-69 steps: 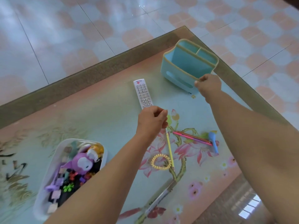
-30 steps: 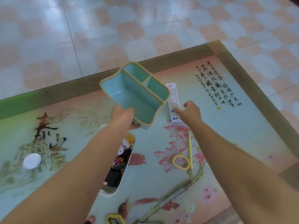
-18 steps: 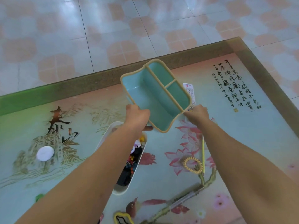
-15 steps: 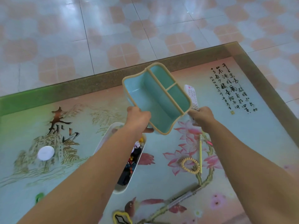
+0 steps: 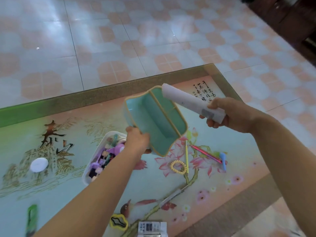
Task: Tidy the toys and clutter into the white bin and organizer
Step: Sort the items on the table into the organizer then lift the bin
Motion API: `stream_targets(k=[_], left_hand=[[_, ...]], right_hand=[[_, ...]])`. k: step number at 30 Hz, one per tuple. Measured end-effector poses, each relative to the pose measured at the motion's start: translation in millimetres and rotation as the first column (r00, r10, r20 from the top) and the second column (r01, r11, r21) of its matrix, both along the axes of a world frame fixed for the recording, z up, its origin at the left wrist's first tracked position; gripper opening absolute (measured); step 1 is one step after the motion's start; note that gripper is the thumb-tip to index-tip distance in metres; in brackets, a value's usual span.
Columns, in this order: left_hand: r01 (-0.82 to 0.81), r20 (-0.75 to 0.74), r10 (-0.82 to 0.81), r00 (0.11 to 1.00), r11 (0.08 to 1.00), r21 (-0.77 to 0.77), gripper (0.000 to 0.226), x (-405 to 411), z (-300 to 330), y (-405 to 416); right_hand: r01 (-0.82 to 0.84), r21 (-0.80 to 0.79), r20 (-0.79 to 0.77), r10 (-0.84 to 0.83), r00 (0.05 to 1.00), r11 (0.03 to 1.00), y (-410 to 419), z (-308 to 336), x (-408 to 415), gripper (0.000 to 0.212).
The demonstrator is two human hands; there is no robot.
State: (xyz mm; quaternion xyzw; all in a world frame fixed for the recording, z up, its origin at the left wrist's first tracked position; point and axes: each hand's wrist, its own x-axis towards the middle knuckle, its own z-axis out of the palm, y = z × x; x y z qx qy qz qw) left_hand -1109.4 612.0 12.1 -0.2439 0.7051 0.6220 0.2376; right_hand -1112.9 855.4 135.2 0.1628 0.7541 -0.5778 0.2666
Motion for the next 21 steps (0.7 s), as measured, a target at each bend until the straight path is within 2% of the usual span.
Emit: stream_targets(k=[2, 6, 8, 12, 14, 16, 21], left_hand=[[-0.002, -0.018, 0.002, 1.000, 1.000, -0.014, 0.040, 15.7, 5.3, -4.9], [0.075, -0.038, -0.076, 0.996, 0.997, -0.035, 0.051, 50.6, 19.9, -31.0], [0.094, -0.047, -0.096, 0.994, 0.995, -0.034, 0.046, 67.2, 27.0, -44.7], [0.088, -0.128, -0.104, 0.986, 0.988, -0.125, 0.025, 109.6, 50.4, -91.5], [0.070, -0.132, -0.077, 0.988, 0.996, -0.056, 0.019, 124.3, 59.6, -115.2], [0.053, -0.087, -0.052, 0.995, 0.999, 0.008, 0.021, 136.6, 63.9, -144.2], [-0.032, -0.020, 0.032, 0.999, 0.999, 0.041, 0.031, 164.3, 56.4, -238.5]], right_hand=[[-0.049, 0.108, 0.044, 0.045, 0.998, 0.993, -13.4, 15.7, 11.0, 0.028], [-0.073, 0.250, 0.073, 0.056, 0.996, 0.966, -52.6, 39.3, 31.4, 0.035], [-0.076, 0.307, 0.070, 0.057, 0.996, 0.949, -78.4, 49.8, 36.0, 0.035], [-0.012, 0.379, -0.031, 0.025, 0.999, 0.926, -154.1, 59.3, 50.5, 0.028], [0.036, 0.423, -0.099, 0.007, 0.995, 0.906, -189.6, 57.8, 57.8, 0.030], [0.055, 0.471, -0.159, 0.023, 0.987, 0.881, -226.8, 55.1, 67.1, 0.036], [-0.039, 0.524, -0.234, 0.188, 0.954, 0.851, -323.7, 41.4, 91.7, 0.054]])
